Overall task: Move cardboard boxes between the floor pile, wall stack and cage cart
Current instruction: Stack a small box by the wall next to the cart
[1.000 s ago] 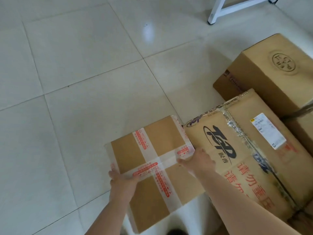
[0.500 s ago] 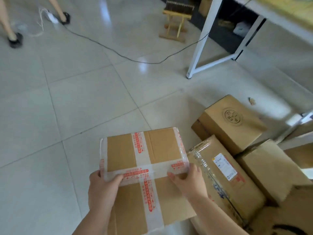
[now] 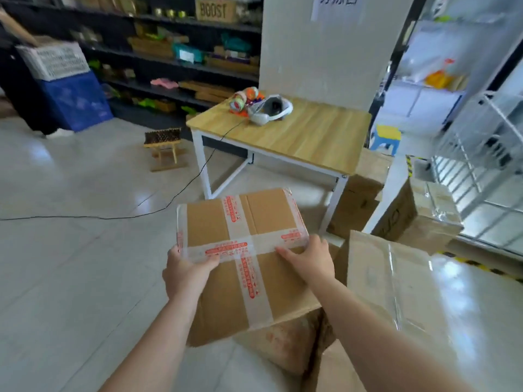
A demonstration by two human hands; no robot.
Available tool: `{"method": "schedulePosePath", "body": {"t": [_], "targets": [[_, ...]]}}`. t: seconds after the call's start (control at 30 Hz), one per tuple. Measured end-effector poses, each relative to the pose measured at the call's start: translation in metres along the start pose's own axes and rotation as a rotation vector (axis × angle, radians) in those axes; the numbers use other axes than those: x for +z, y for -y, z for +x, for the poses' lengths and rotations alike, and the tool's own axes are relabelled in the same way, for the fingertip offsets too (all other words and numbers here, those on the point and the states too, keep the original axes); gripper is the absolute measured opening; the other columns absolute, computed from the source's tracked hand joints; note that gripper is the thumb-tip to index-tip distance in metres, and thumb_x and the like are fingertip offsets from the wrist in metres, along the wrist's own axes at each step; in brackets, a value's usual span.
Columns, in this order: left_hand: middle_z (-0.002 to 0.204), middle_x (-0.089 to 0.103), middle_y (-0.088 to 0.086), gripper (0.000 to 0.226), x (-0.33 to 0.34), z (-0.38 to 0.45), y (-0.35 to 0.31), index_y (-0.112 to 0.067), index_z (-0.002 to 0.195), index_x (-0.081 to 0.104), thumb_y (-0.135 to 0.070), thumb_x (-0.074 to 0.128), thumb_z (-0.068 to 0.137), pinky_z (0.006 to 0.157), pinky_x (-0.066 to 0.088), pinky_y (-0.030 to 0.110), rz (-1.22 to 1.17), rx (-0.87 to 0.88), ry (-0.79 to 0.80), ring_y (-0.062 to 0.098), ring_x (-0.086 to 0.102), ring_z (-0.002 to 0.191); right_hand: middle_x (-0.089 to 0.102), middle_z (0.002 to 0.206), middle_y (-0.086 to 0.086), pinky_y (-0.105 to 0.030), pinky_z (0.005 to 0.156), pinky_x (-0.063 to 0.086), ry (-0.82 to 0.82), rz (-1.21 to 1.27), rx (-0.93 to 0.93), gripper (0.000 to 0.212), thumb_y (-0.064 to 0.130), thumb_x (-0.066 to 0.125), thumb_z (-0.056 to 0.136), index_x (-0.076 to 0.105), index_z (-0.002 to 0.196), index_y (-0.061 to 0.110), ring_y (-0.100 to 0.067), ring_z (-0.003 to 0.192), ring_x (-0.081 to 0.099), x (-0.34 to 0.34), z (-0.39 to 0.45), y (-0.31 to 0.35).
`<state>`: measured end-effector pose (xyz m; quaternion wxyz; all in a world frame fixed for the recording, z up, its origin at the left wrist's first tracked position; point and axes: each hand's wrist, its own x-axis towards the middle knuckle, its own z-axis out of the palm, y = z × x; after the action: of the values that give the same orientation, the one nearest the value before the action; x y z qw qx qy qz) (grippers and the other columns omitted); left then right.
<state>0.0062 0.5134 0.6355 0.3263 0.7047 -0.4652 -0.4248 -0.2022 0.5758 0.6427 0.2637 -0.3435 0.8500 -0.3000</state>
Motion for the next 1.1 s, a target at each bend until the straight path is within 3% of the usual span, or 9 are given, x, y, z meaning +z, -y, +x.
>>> {"method": "schedulePosePath", "body": {"t": [0.23, 0.4, 0.5, 0.63, 0.77, 0.93, 1.1], "targets": [[0.119, 0.059, 0.005, 0.072, 0.066, -0.073, -0.067, -0.016, 0.122, 0.046, -0.037, 0.083, 0.065, 0.091, 0.049, 0.044, 0.115, 0.274, 0.289, 0.031, 0.055, 0.112, 0.048, 0.125, -0.002, -0.036, 0.085, 0.049, -0.264, 0.086, 0.154, 0.074, 0.061, 0.069, 0.072, 0.045, 0.127, 0.017, -0.022, 0.112, 0.054, -0.122, -0.047, -0.063], [0.108, 0.057, 0.002, 0.060, 0.122, -0.139, -0.091, -0.014, 0.117, 0.046, -0.031, 0.081, 0.071, 0.071, 0.047, 0.032, 0.153, 0.429, 0.497, 0.021, 0.053, 0.093, 0.048, 0.121, -0.002, -0.039, 0.088, 0.051, -0.404, 0.100, 0.278, 0.074, 0.063, 0.068, 0.071, 0.044, 0.124, 0.018, -0.022, 0.110, 0.055, -0.181, -0.087, -0.128], [0.108, 0.056, 0.004, 0.060, 0.151, -0.175, -0.099, -0.011, 0.121, 0.045, -0.027, 0.079, 0.074, 0.060, 0.041, 0.025, 0.158, 0.484, 0.602, 0.019, 0.051, 0.091, 0.048, 0.120, -0.002, -0.033, 0.080, 0.049, -0.457, 0.101, 0.339, 0.072, 0.062, 0.067, 0.073, 0.046, 0.124, 0.016, -0.022, 0.108, 0.056, -0.212, -0.107, -0.159], [0.115, 0.059, 0.008, 0.063, 0.192, -0.221, -0.107, -0.014, 0.120, 0.047, -0.034, 0.080, 0.070, 0.077, 0.051, 0.038, 0.239, 0.563, 0.664, 0.026, 0.057, 0.102, 0.057, 0.114, -0.001, -0.040, 0.084, 0.054, -0.520, 0.218, 0.403, 0.073, 0.066, 0.070, 0.063, 0.052, 0.116, 0.019, -0.020, 0.098, 0.060, -0.250, -0.127, -0.208], [0.116, 0.058, 0.009, 0.062, 0.242, -0.279, -0.114, -0.015, 0.116, 0.046, -0.038, 0.079, 0.069, 0.090, 0.051, 0.047, 0.277, 0.627, 0.730, 0.030, 0.054, 0.110, 0.058, 0.112, -0.001, -0.040, 0.081, 0.055, -0.588, 0.249, 0.465, 0.067, 0.065, 0.071, 0.064, 0.053, 0.111, 0.020, -0.019, 0.094, 0.061, -0.296, -0.145, -0.261], [0.117, 0.059, 0.005, 0.067, 0.321, -0.359, -0.117, -0.018, 0.117, 0.046, -0.046, 0.080, 0.066, 0.092, 0.049, 0.048, 0.339, 0.670, 0.809, 0.030, 0.054, 0.112, 0.052, 0.114, -0.001, -0.038, 0.080, 0.055, -0.640, 0.241, 0.525, 0.065, 0.066, 0.069, 0.066, 0.048, 0.109, 0.022, -0.017, 0.093, 0.059, -0.364, -0.157, -0.343], [0.118, 0.058, 0.008, 0.063, 0.408, -0.444, -0.117, -0.013, 0.120, 0.048, -0.037, 0.079, 0.071, 0.091, 0.047, 0.044, 0.352, 0.646, 0.839, 0.031, 0.053, 0.115, 0.049, 0.119, -0.001, -0.039, 0.081, 0.056, -0.654, 0.193, 0.555, 0.078, 0.069, 0.068, 0.066, 0.047, 0.121, 0.018, -0.018, 0.096, 0.059, -0.441, -0.156, -0.434]]}}
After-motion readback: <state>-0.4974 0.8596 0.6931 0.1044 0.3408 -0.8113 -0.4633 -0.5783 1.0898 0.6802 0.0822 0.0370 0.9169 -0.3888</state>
